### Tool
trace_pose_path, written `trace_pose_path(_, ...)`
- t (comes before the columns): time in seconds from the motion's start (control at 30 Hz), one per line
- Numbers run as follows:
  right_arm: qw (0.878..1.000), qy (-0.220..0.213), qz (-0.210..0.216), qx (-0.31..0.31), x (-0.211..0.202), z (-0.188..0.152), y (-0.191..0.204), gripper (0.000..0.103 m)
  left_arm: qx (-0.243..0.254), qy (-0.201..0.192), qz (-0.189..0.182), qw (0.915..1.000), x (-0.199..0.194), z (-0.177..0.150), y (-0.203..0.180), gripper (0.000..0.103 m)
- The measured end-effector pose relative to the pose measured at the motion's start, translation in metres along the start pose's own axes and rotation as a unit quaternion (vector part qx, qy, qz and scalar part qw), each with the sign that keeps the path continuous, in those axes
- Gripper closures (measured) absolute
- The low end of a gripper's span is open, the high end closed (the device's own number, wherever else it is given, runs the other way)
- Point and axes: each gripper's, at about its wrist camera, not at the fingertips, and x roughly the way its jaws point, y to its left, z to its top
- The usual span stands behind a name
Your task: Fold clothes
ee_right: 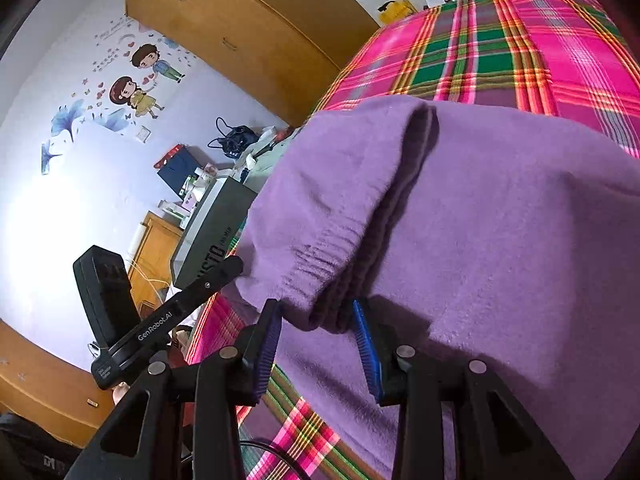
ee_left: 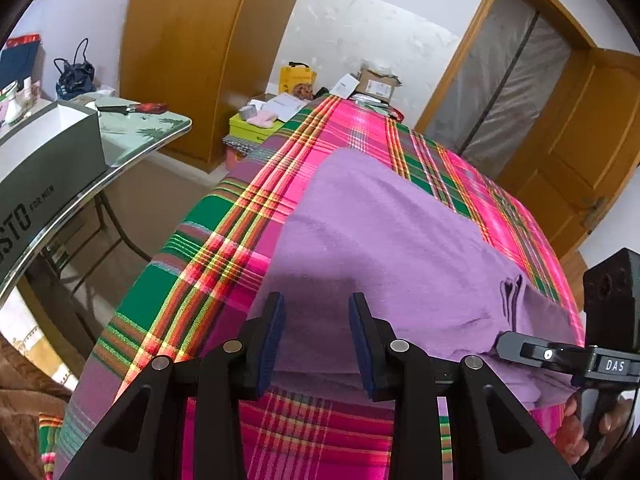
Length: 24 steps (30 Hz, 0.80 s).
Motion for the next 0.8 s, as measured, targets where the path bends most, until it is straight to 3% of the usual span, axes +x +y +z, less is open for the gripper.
trace_pose_path(0.3,0.999,-0.018,-0.014,0.031,-0.001,0.009,-0.001,0.058,0.000,-0.018,-0.014,0.9997,-0.013,0.004,0.004,0.068)
trace_pose_path(0.37,0.998,-0.024,0.001,0.054,-0.005,0.010,-0.005,0.057,0.000,-0.031,-0.018,0.9994,-0.018,0.006,0.007,0.068)
trace_pose_path(0.43,0.996,-0.029,0.019,0.077,-0.009,0.011,-0.009,0.057,-0.001,-0.033,-0.010,0.9994,-0.018,0.007,0.010,0.059)
trace_pose_path(0.57,0.991,-0.044,0.044,0.121,-0.015,0.017,-0.020,0.052,-0.013,-0.014,-0.007,0.9998,-0.007,0.005,0.018,0.059)
trace_pose_path(0.67,0.991,-0.035,0.026,0.127,-0.010,0.023,-0.026,0.052,-0.017,0.001,-0.004,0.9998,0.001,0.001,0.020,0.059)
trace_pose_path(0.8,0.996,-0.016,-0.023,0.079,0.001,0.029,-0.013,0.053,-0.016,0.003,-0.010,0.9998,0.002,0.001,0.020,0.059)
